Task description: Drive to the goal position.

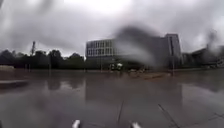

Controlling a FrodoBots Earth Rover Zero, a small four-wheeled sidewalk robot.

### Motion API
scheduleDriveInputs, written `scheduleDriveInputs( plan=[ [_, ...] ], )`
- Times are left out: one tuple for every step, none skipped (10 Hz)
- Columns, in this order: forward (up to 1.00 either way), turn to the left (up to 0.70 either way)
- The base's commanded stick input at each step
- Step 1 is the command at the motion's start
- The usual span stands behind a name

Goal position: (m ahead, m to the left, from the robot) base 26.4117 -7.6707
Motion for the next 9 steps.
scheduleDriveInputs(
  plan=[
    [0.7, 0.0],
    [0.7, 0.0],
    [0.7, 0.0],
    [0.7, 0.0],
    [0.7, 0.0],
    [0.7, 0.0],
    [0.7, 0.0],
    [0.7, 0.0],
    [0.7, 0.0]
  ],
)
